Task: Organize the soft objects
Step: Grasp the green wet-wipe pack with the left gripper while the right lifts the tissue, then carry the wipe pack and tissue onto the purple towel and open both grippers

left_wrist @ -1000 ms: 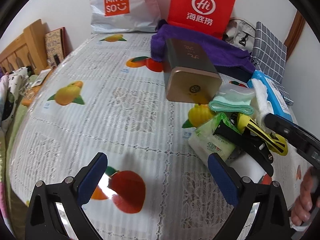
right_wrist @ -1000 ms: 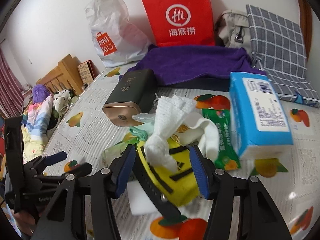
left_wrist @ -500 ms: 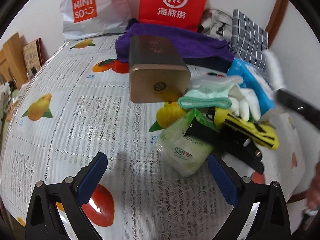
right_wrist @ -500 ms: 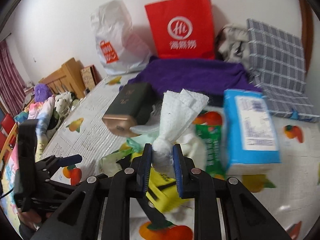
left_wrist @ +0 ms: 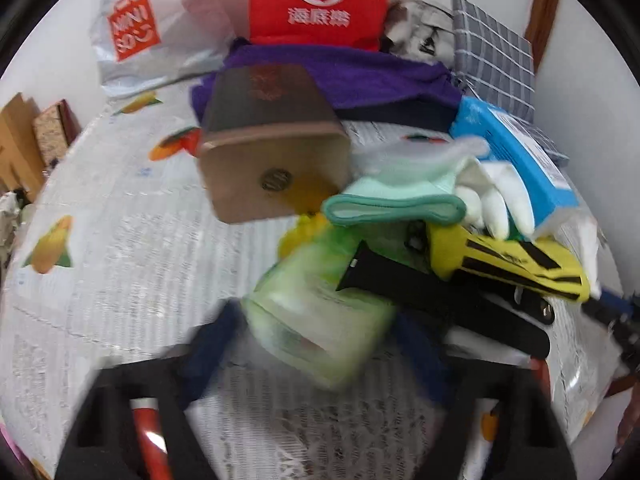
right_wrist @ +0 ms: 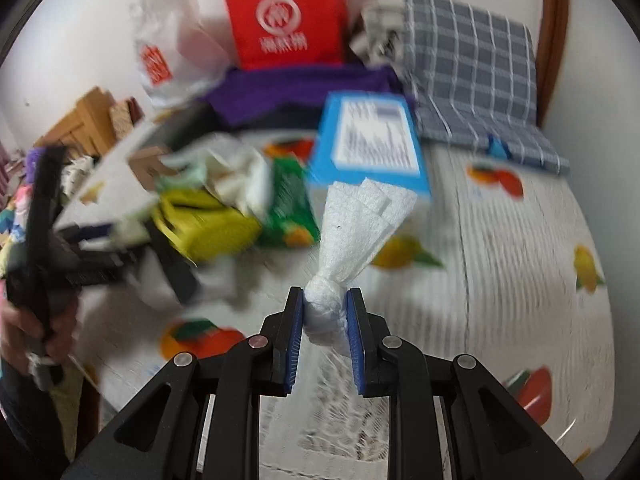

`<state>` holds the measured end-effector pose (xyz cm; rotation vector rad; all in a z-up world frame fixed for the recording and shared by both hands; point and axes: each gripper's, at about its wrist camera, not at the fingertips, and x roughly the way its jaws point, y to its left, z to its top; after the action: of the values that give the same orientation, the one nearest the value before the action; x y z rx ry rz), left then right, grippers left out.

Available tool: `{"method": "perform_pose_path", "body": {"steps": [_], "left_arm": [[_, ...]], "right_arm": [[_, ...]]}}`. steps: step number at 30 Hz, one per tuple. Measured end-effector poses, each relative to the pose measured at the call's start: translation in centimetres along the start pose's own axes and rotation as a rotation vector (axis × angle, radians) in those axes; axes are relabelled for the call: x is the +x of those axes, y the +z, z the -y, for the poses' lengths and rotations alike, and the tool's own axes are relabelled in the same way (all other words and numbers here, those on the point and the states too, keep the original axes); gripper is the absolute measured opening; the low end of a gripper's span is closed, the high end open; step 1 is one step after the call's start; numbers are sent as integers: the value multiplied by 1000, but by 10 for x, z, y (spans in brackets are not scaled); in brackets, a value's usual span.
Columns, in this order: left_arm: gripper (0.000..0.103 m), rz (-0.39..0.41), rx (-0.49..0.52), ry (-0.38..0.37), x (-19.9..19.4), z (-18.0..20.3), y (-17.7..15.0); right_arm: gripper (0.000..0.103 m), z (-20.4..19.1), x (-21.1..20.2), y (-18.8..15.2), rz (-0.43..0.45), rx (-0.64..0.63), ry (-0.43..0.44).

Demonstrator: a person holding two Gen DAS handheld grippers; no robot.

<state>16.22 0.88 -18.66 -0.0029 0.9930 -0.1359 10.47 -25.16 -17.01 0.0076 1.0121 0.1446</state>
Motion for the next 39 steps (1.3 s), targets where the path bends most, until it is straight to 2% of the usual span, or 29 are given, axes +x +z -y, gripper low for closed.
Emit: {"method": "perform_pose_path", "body": {"steps": [3,6,13,22,31,39], "left_arm": [[66,-5,-18,-7,-4,-9,0],[66,-2,-34,43,-13,-21,-5],[66,-4,-111,68,-27,-45,-12],[66,27,-145,47,-52,-47,-13],[66,80,-134,41,-80,-38,9],[66,113,-127,63,-95,-32,45]], "right_arm": [[21,3,19,-9,-35,11,-25],[22,4,23,-13,-22,12,-23],[22,12,18,-14,-18,74,22],[22,18,-4,-11,10,109,54],[22,12,-44,13,97,77,50],[22,15,-66,56,181,54,59]]}}
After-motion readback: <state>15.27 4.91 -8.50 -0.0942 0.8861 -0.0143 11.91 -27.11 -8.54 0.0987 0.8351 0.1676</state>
